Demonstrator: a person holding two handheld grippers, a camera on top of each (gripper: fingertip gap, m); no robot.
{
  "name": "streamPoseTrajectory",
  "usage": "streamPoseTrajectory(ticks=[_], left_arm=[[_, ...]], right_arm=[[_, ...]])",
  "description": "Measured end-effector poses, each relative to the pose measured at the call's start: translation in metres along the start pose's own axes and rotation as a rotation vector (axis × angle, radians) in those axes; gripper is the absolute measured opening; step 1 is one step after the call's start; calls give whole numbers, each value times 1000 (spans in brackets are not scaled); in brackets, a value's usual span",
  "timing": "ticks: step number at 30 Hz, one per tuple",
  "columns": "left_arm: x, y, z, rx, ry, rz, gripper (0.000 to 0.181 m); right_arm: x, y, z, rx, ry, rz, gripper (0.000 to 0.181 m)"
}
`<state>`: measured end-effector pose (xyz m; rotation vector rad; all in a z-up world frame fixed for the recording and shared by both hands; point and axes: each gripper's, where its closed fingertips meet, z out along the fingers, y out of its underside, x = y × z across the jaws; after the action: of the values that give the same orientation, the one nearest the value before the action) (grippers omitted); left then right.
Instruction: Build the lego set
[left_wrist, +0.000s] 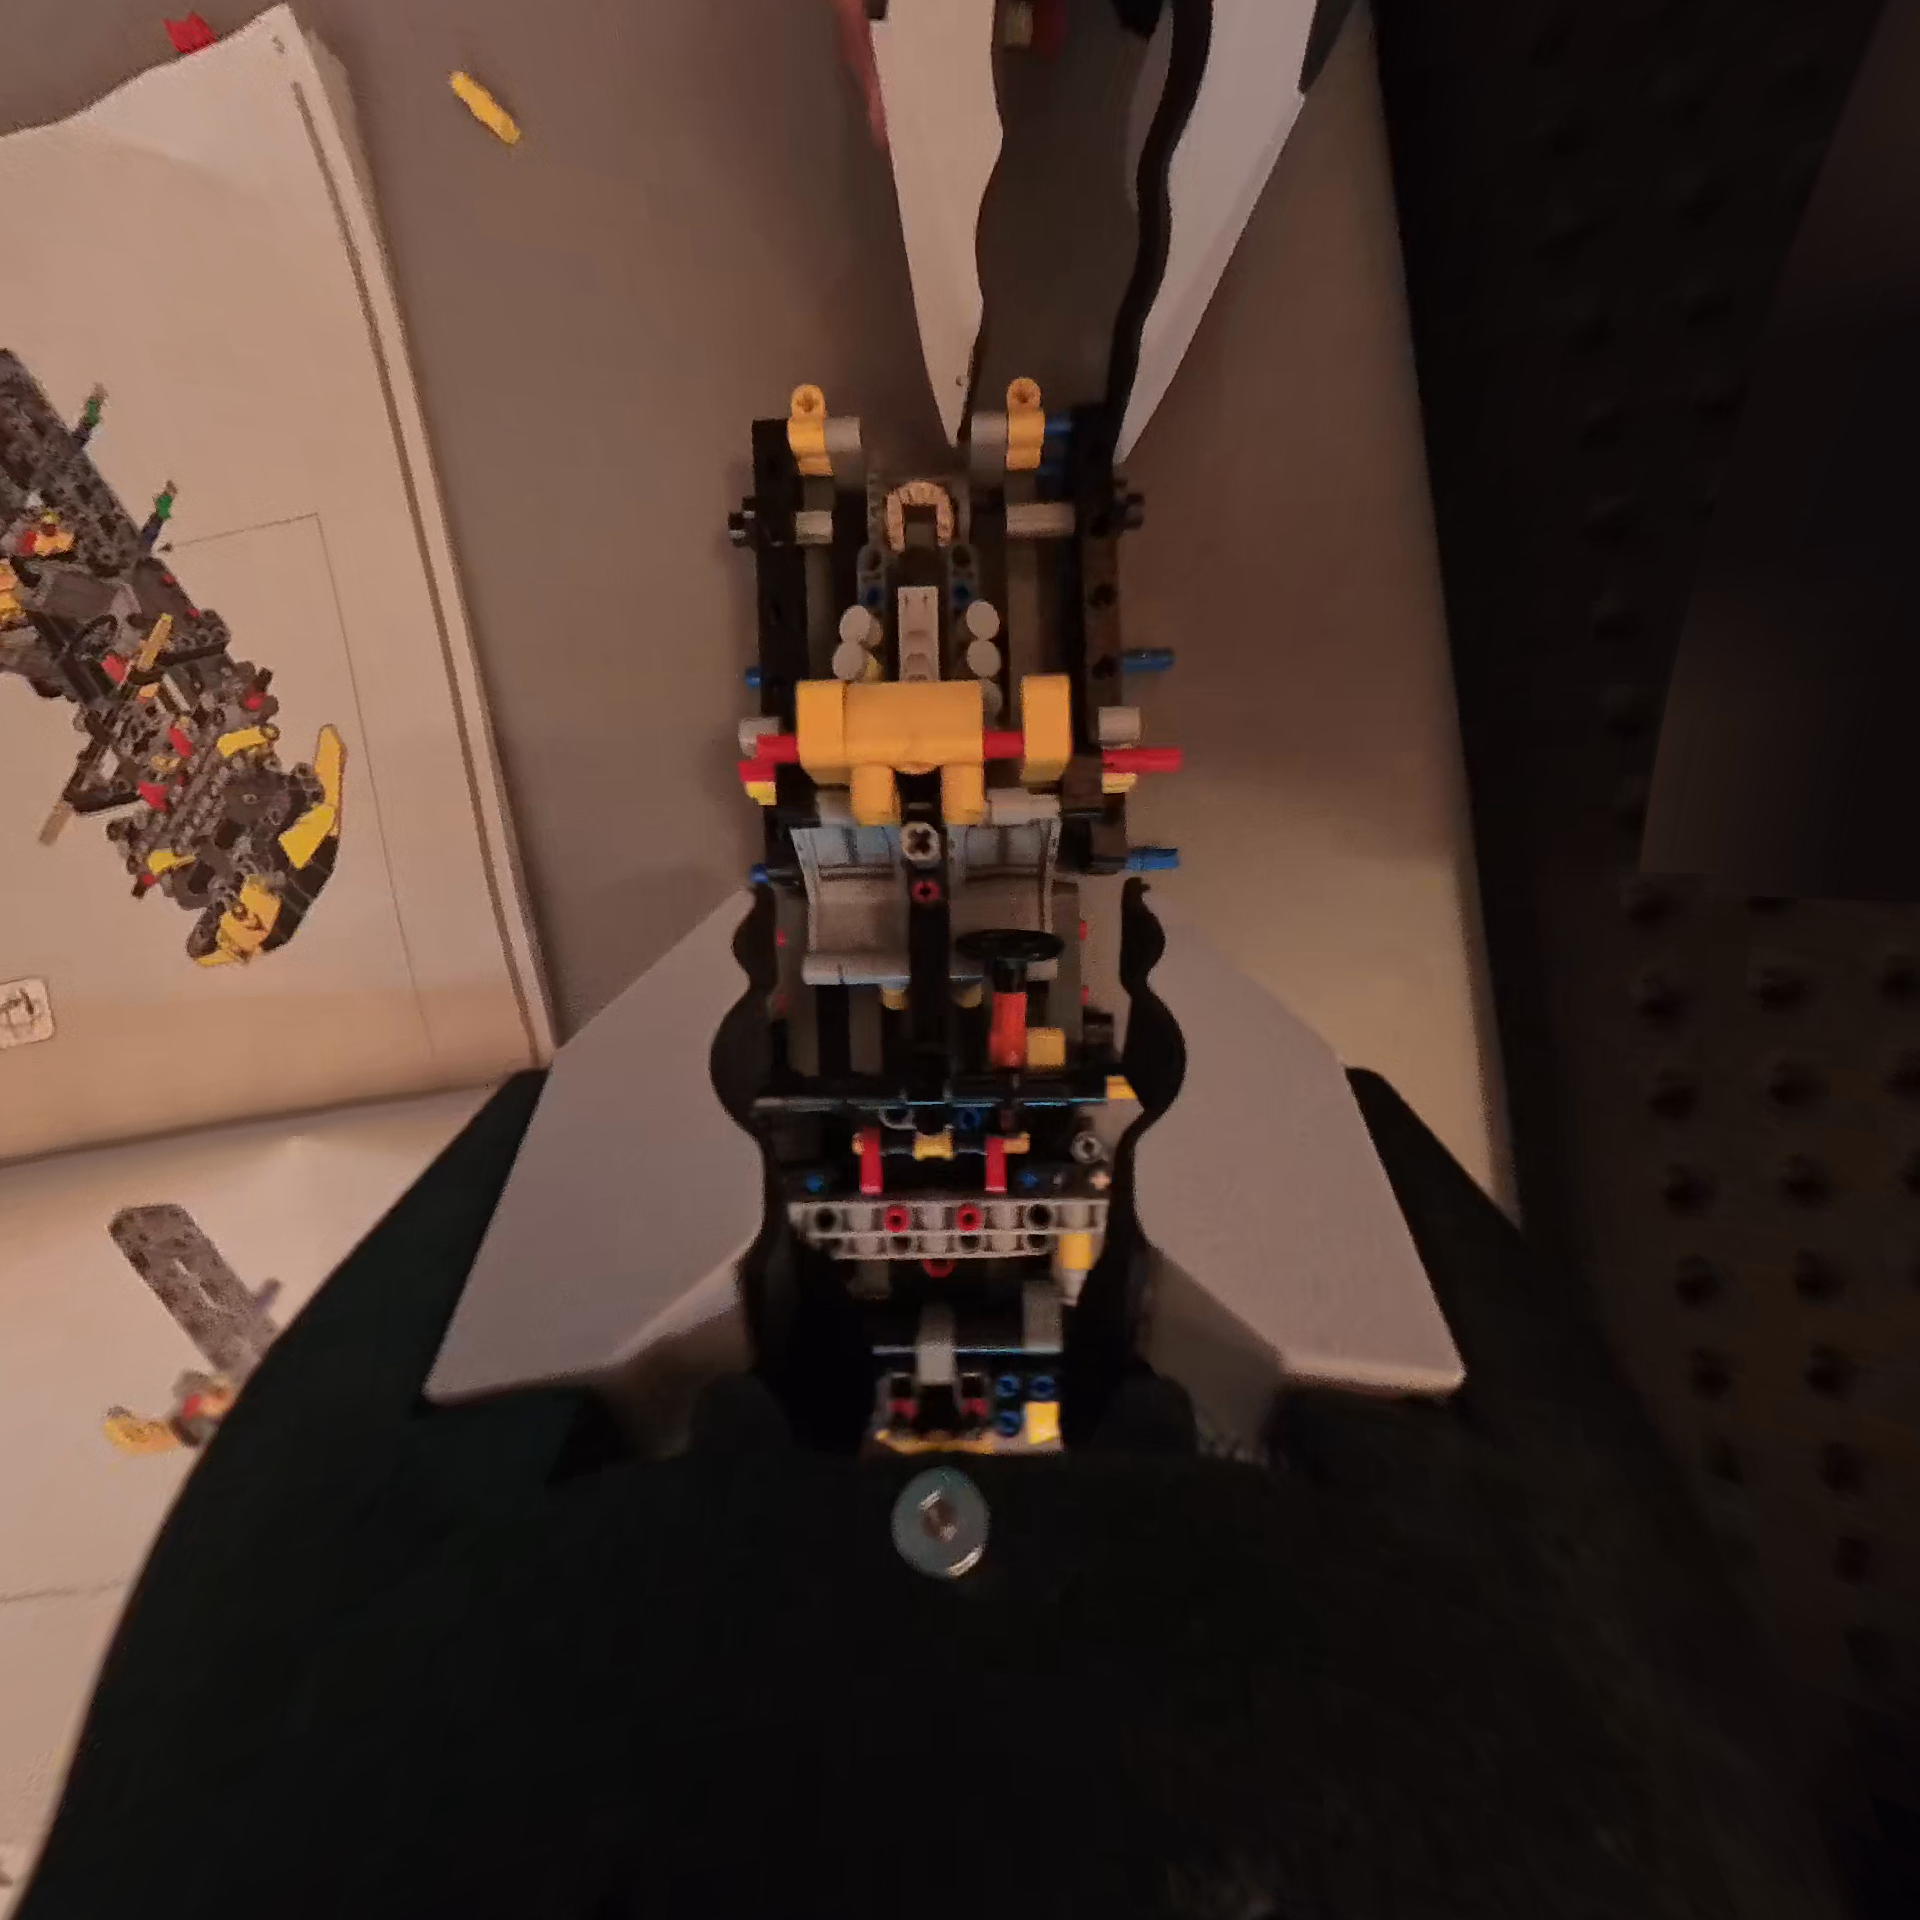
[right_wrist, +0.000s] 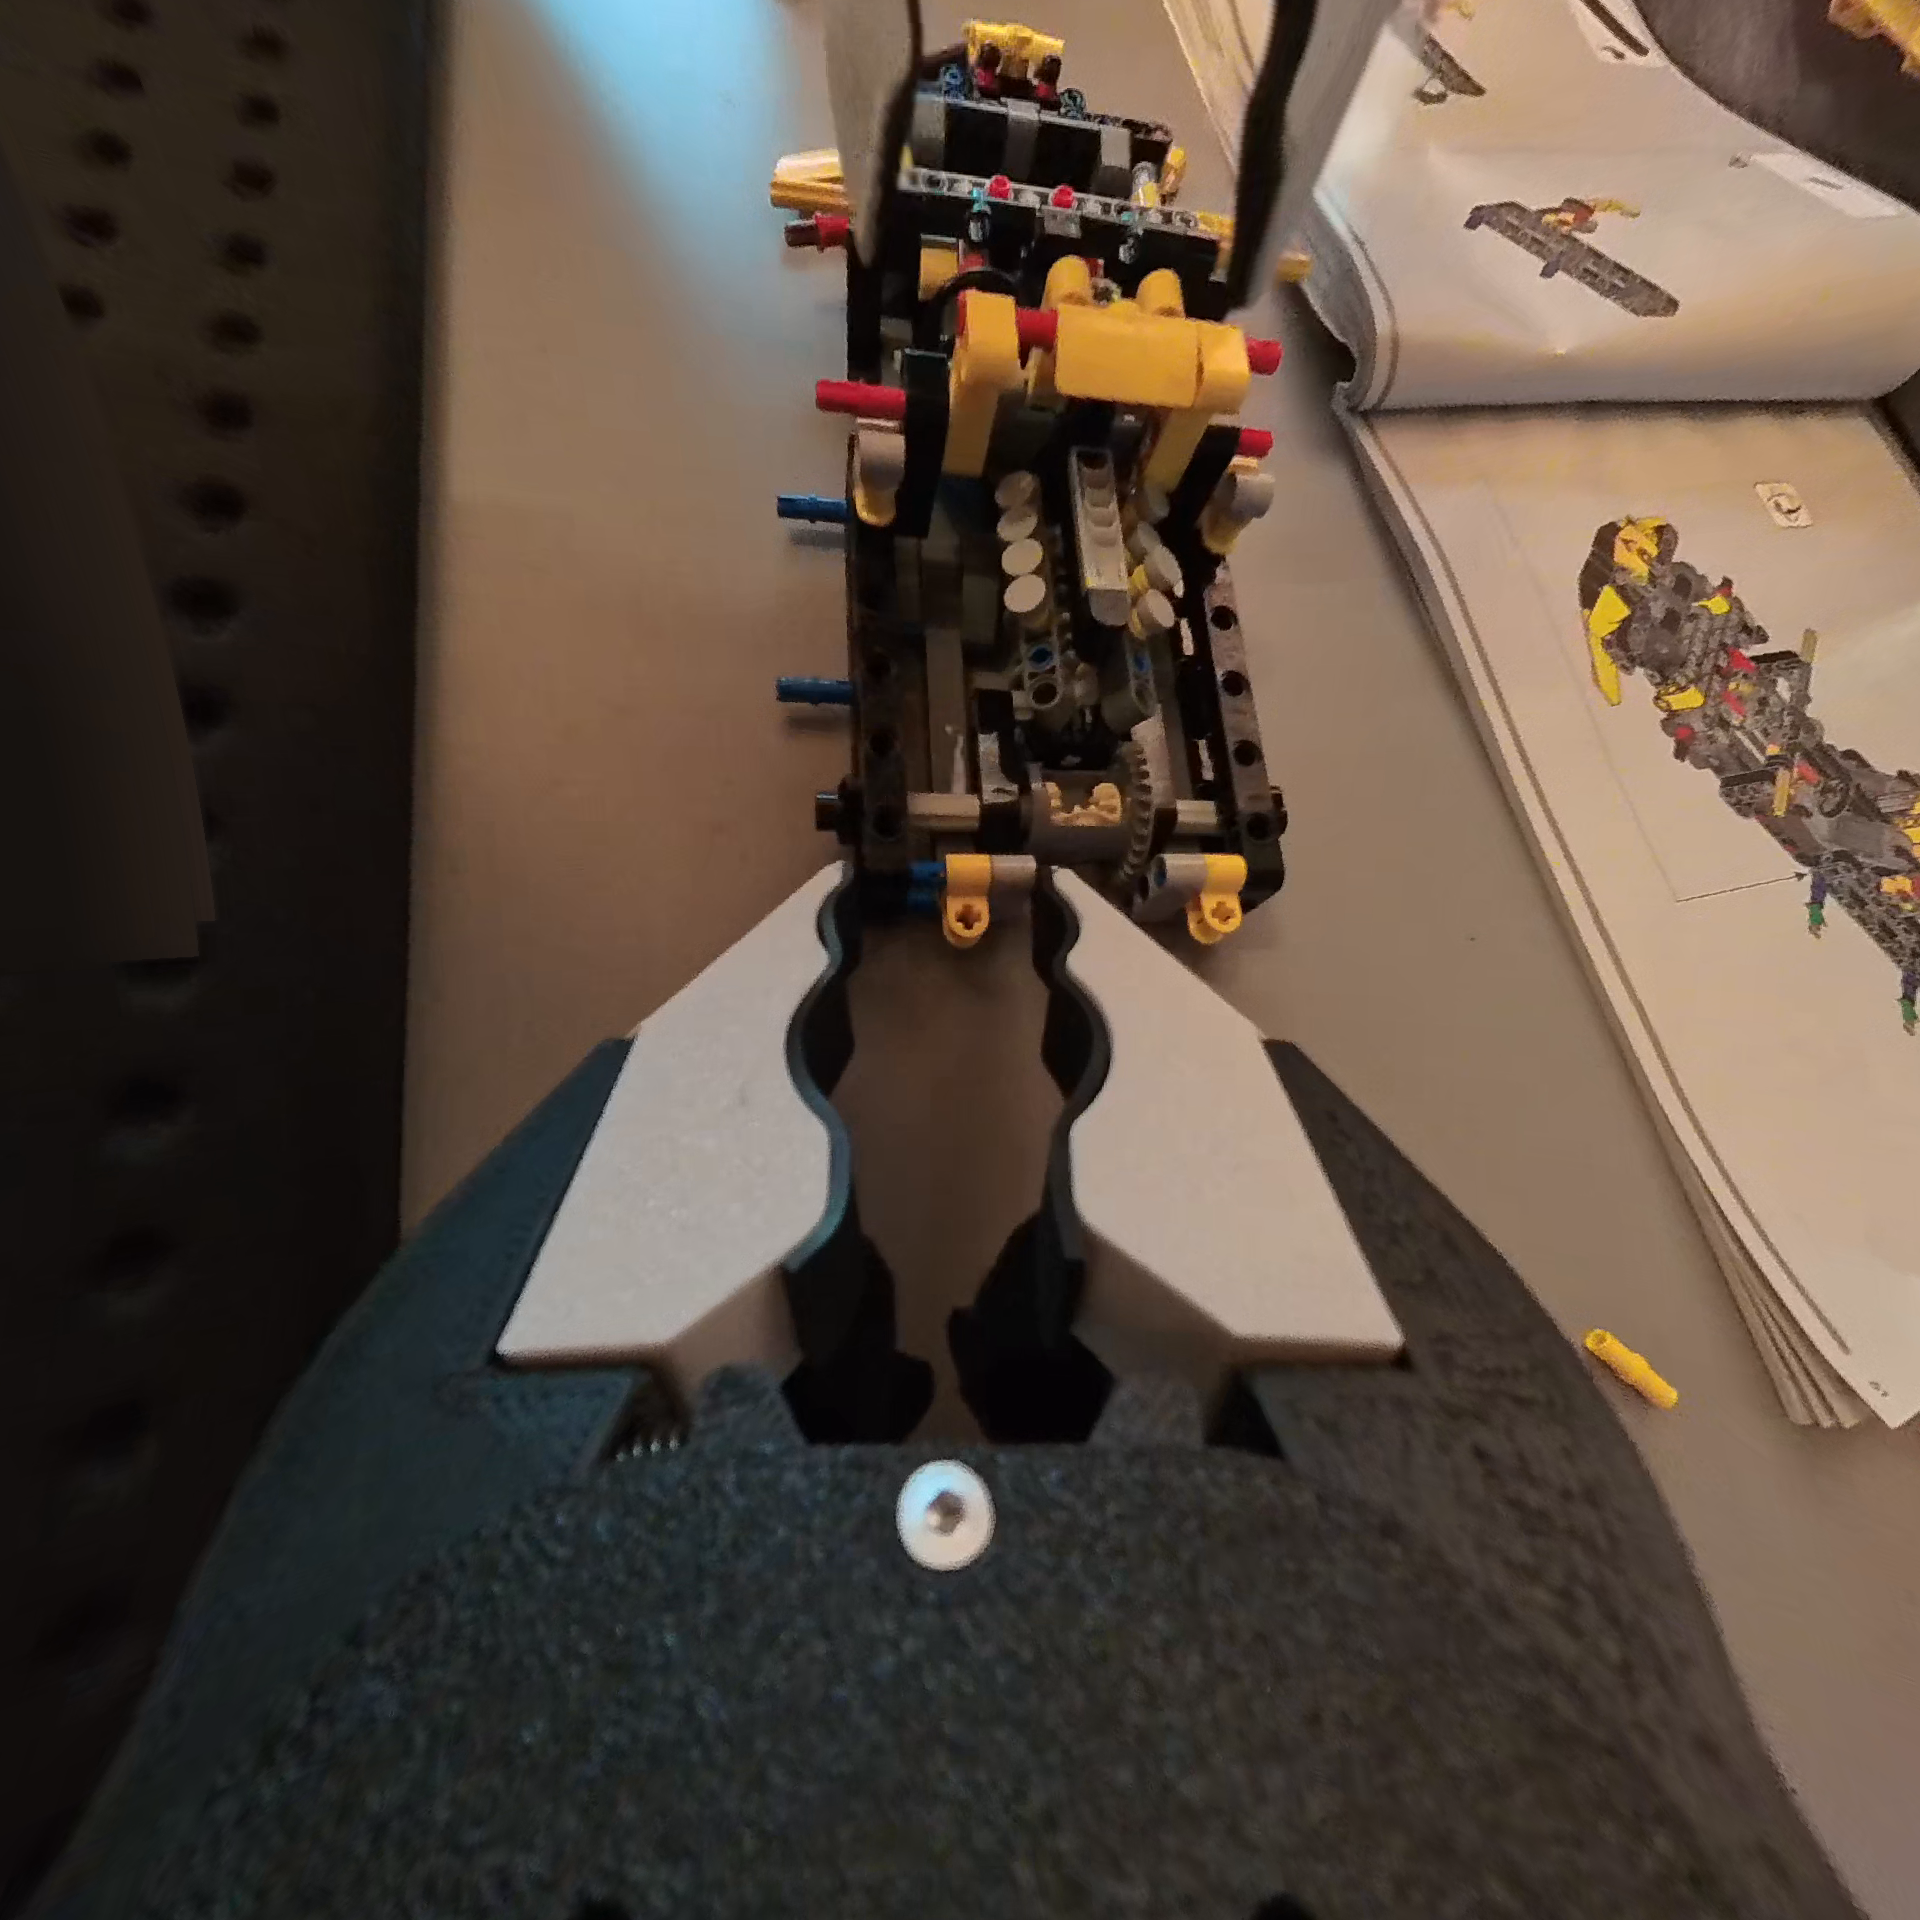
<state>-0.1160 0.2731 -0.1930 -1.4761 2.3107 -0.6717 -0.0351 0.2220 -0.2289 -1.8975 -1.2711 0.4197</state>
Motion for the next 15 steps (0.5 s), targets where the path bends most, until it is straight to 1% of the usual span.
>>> streamPoseTrajectory(ticks=[1, 3, 5, 7, 9, 12, 15], left_arm=[[5, 0, -1, 36, -20, -15, 66], [10, 1, 0, 112, -103, -55, 66], [18, 3, 3, 160, -156, -62, 67], [17, 4, 4, 182, -208, -70, 67], [9, 6, 9, 173, -246, -84, 66], [2, 8, 16, 169, -263, -94, 66], [7, 10, 24, 173, -227, -96, 67]], right_arm=[[0, 1, 0, -5, 0, -8, 32], [1, 1, 0, -15, 9, -16, 32], [2, 1, 2, -23, 24, -36, 32], [2, 0, 3, -24, 30, -48, 32], [2, 0, 3, -28, 30, -55, 32], [2, 0, 3, -30, 39, -71, 32], [2, 0, 4, -31, 36, -68, 32]])
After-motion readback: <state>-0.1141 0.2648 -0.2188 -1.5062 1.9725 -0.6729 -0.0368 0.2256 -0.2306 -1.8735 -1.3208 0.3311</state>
